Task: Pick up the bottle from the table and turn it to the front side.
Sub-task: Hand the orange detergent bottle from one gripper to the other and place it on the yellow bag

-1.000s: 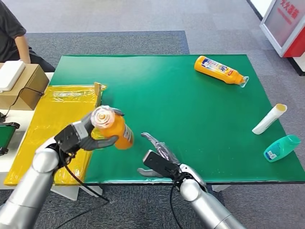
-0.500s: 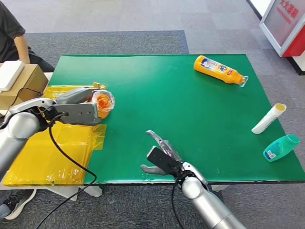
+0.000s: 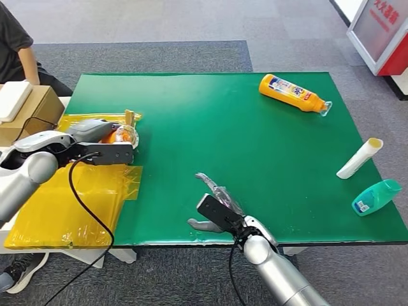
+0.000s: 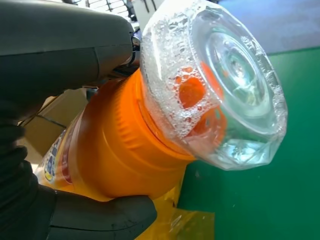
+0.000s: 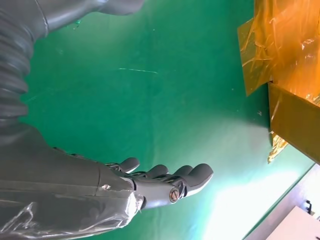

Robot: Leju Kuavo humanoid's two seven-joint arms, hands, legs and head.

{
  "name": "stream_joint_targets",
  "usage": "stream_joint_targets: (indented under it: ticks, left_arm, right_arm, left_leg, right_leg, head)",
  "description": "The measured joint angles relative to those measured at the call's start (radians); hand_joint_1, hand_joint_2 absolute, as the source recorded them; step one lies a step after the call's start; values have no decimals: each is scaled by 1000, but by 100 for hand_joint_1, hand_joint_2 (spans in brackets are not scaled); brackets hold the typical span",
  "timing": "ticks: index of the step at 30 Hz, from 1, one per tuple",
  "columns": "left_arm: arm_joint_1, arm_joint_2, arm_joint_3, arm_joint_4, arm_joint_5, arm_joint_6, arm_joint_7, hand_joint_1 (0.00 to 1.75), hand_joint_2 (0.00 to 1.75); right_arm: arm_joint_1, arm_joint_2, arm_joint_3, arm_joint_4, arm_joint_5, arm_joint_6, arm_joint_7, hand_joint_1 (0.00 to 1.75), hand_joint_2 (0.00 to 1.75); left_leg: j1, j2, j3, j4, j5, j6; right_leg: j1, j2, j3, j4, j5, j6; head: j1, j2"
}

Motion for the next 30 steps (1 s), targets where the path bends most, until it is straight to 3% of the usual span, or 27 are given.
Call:
stream_joint_targets:
  ticks: [11, 16, 17, 18, 21, 23, 25, 30]
  left_arm:
    - [36, -142, -48, 257, -136, 78, 0, 173, 175]
    - [37, -181, -59, 316, -152, 87, -1, 167, 175]
    - [37, -186, -59, 324, -153, 88, -1, 159, 175]
    - [38, -191, -59, 331, -155, 90, -2, 140, 175]
    - [41, -208, -58, 352, -161, 97, -2, 56, 175]
    - [45, -218, -56, 368, -166, 105, -2, 22, 175]
    - [50, -225, -52, 384, -172, 112, -2, 5, 175]
    - [66, -231, -37, 415, -198, 131, 2, 0, 175]
  right_arm:
    - [-1, 14, 5, 20, -3, 20, 0, 0, 175]
    - [-1, 17, 10, 30, -3, 23, 0, 0, 175]
    - [-1, 17, 10, 32, -3, 24, 0, 0, 175]
    - [-1, 17, 10, 34, -3, 25, 0, 0, 175]
    - [-1, 17, 10, 39, -3, 27, 0, 0, 175]
    - [-1, 17, 10, 43, -3, 27, 0, 0, 175]
    - [-1, 17, 11, 46, -4, 27, 0, 0, 175]
    - [-1, 17, 11, 55, -6, 30, 0, 0, 175]
  left_leg:
    - [0, 0, 0, 0, 0, 0]
    - [0, 0, 0, 0, 0, 0]
    - [0, 0, 0, 0, 0, 0]
    - [0, 0, 0, 0, 0, 0]
    - [0, 0, 0, 0, 0, 0]
    - [0, 0, 0, 0, 0, 0]
    - [0, 0, 0, 0, 0, 0]
    - [0, 0, -1, 0, 0, 0]
  right_leg:
    - [0, 0, 0, 0, 0, 0]
    - [0, 0, 0, 0, 0, 0]
    - [0, 0, 0, 0, 0, 0]
    - [0, 0, 0, 0, 0, 0]
    - [0, 0, 0, 0, 0, 0]
    - [0, 0, 1, 0, 0, 0]
    - [0, 0, 1, 0, 0, 0]
    - [0, 0, 0, 0, 0, 0]
  head:
    - [0, 0]
    - [0, 0]
    - [0, 0]
    - [0, 0]
    - [0, 0]
    - [0, 0]
    - [0, 0]
    - [0, 0]
